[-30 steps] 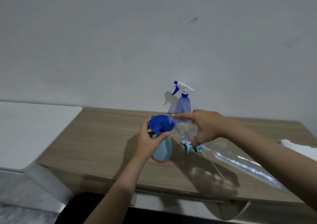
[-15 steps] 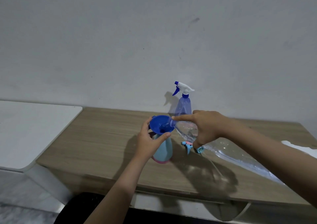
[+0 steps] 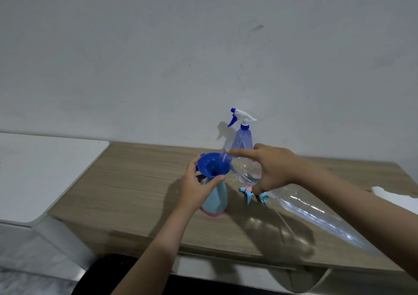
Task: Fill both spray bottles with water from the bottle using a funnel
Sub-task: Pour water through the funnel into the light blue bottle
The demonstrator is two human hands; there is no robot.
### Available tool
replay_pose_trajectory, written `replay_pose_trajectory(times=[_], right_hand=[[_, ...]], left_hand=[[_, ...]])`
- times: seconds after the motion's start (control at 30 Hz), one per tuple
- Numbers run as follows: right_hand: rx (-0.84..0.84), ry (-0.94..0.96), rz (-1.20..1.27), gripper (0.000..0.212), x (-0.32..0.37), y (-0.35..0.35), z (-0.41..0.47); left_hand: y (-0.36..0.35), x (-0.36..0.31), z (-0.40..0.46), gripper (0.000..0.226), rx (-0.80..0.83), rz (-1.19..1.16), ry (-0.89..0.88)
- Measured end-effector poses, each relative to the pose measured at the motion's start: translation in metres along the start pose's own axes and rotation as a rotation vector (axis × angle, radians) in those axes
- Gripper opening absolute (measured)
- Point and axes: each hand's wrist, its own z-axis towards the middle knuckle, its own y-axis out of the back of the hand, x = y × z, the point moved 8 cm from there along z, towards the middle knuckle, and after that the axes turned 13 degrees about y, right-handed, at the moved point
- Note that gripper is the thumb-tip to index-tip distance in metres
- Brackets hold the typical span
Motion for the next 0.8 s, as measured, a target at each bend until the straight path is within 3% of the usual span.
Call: replay_pose_trajectory(times=[0.23, 0.57, 0.7, 0.8], right_hand=[[-0.346, -0.015, 0.217, 0.105, -0.006, 0.025, -0.019], [-0.855, -0.069, 0.227, 0.104, -0.052, 0.059, -0.069], [-1.000, -0.151, 0.178, 0.112, -0.074, 0.054, -0.088], [-1.131, -0.186, 0.178, 0.105, -0.087, 0.043, -0.101]], left_hand=[[0.000, 0.005, 0.002, 0.086, -0.013, 0.002, 0.028], [0.000, 0.005, 0.002, 0.077, -0.027, -0.045, 0.023], [-0.001, 0.003, 0.000, 0.085, -0.030, -0.052, 0.028], [-0.001, 0.003, -0.001, 0.088, -0.040, -0.058, 0.024]])
